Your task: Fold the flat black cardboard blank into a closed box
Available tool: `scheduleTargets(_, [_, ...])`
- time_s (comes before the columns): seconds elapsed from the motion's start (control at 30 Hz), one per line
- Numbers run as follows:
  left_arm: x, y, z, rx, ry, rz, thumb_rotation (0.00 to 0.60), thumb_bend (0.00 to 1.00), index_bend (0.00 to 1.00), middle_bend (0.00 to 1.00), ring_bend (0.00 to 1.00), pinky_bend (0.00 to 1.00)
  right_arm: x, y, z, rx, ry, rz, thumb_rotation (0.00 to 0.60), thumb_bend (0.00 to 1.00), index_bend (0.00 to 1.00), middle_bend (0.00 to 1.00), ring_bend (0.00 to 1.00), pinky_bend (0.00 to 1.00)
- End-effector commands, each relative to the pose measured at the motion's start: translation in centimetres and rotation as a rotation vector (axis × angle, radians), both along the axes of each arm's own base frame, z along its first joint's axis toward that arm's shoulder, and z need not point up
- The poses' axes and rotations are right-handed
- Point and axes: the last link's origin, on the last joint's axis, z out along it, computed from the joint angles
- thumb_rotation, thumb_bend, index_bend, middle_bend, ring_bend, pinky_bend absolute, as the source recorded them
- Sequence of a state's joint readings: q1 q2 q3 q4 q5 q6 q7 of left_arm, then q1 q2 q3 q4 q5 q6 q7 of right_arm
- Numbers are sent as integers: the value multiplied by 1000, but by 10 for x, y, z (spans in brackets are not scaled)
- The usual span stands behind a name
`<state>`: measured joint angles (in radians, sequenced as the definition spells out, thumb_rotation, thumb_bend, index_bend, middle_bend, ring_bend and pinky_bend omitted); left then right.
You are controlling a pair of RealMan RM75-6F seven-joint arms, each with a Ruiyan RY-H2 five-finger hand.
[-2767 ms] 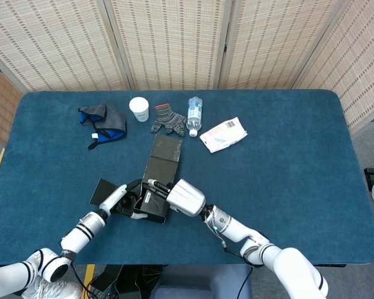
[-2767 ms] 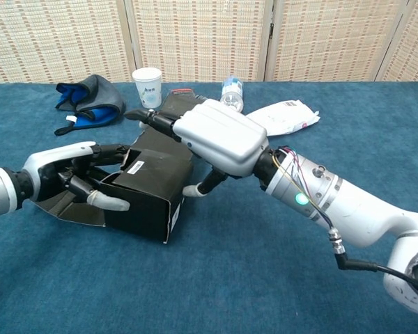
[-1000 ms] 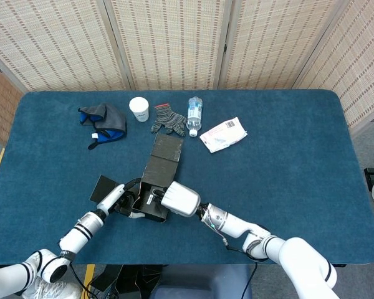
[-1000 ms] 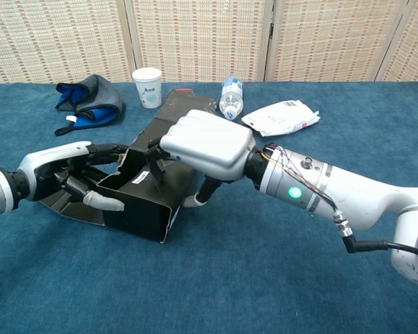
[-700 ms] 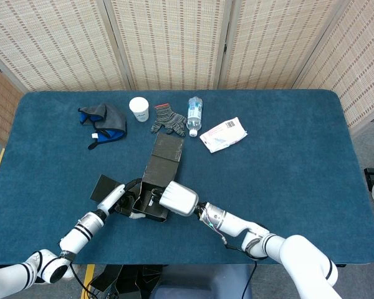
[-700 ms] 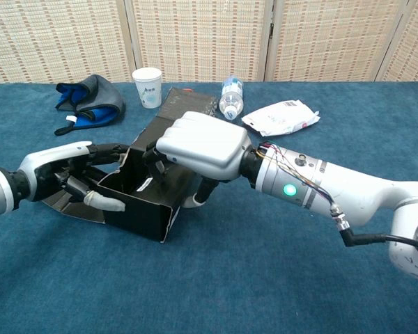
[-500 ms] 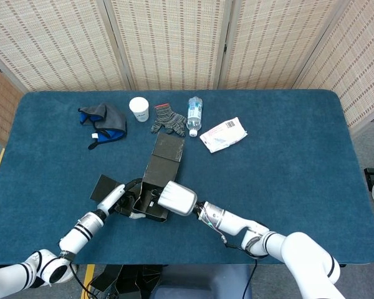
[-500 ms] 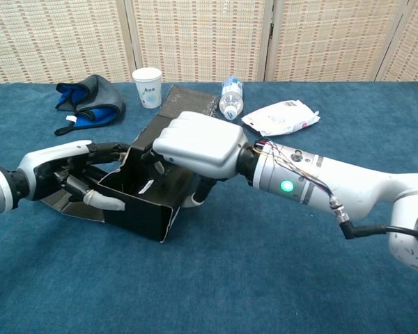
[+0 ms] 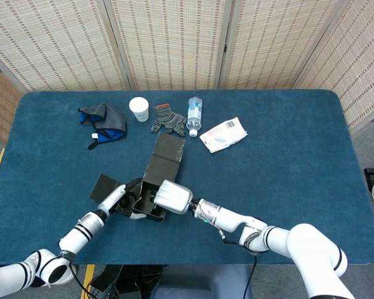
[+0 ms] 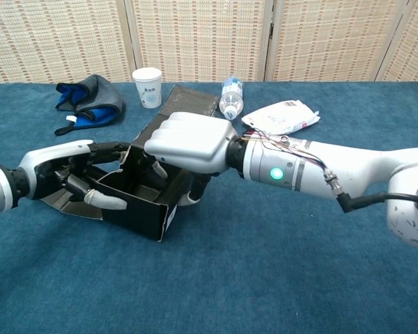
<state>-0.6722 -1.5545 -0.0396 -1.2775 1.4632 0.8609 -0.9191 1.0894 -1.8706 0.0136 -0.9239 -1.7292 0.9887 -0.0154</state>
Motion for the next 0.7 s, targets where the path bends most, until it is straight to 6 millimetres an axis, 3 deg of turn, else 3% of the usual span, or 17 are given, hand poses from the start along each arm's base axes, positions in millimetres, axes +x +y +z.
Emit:
scheduleTargets(0.03, [0,-1,0,-4,-5,6,600,95,122,139,627,887,5,-2,2,-4,28,12,600,294,601,502,776,1000])
scheduleTargets(0.47, [1,-1,-2,-18,-13,20,600,95,122,139,627,887,9,0,4,3,87,59,600,388,700,595,814,1000])
scheduleTargets(0.7, [0,-1,-2,-22,-20,32,600,95,122,139,627,887,7,1,5,4,97,70,600,430,705,654,822,1000])
